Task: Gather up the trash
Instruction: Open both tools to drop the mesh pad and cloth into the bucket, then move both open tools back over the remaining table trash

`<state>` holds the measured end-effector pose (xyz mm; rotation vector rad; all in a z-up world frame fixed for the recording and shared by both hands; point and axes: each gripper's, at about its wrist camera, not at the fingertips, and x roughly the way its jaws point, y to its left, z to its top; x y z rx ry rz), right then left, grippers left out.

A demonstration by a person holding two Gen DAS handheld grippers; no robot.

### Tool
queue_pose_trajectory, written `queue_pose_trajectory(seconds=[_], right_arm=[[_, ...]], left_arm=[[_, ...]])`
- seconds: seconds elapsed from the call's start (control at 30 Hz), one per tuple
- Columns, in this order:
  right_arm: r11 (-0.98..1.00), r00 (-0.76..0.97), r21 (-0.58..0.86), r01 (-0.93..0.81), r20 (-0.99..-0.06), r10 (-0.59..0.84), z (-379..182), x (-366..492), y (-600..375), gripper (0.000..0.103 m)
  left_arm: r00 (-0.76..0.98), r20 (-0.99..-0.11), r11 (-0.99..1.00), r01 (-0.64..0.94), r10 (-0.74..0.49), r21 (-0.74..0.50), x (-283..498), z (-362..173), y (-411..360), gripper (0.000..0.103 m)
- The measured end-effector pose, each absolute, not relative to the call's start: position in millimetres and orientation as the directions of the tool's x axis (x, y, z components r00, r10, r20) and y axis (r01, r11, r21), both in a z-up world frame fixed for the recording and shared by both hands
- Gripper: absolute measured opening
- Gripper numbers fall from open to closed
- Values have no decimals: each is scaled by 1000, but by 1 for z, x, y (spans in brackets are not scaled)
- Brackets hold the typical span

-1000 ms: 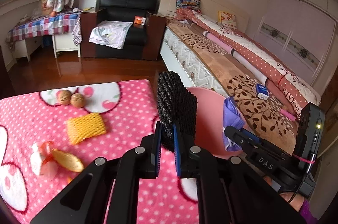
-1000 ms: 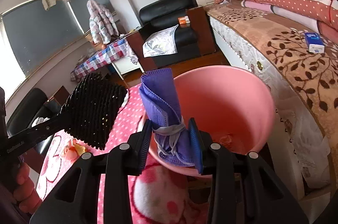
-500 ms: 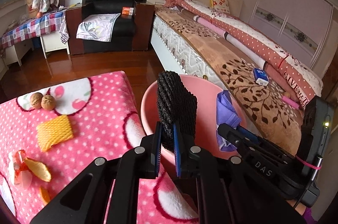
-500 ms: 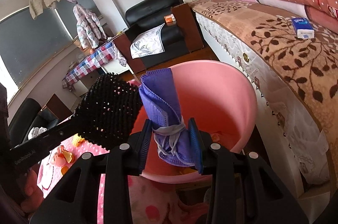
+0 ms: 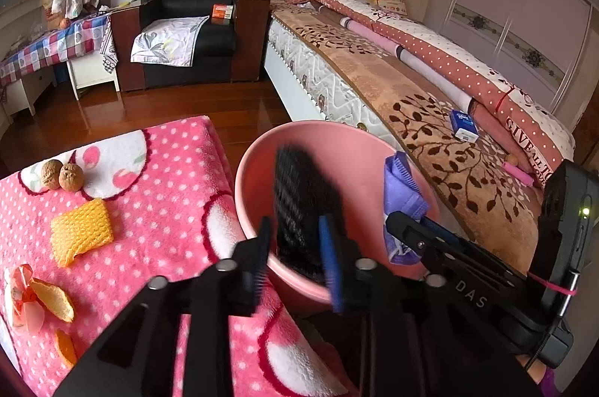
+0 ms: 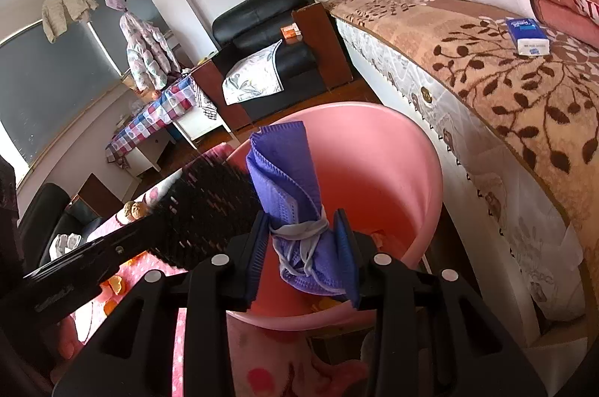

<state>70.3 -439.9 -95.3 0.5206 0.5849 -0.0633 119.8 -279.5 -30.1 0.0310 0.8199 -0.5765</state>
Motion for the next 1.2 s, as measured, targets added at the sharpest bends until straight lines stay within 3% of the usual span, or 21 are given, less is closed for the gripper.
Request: queue_pose_trajectory(seconds=[0.13,1.2], right_arm=[[860,834,464,210,-545,91,-97,70,-443,37],[917,825,392,72,-540,166,-77,42,-382,38]], left_arm=[[535,-693,841,505,-483,-196,117,-28,-278,39],[595,-668,874,448,-448,-187,74,-13,-225,42]])
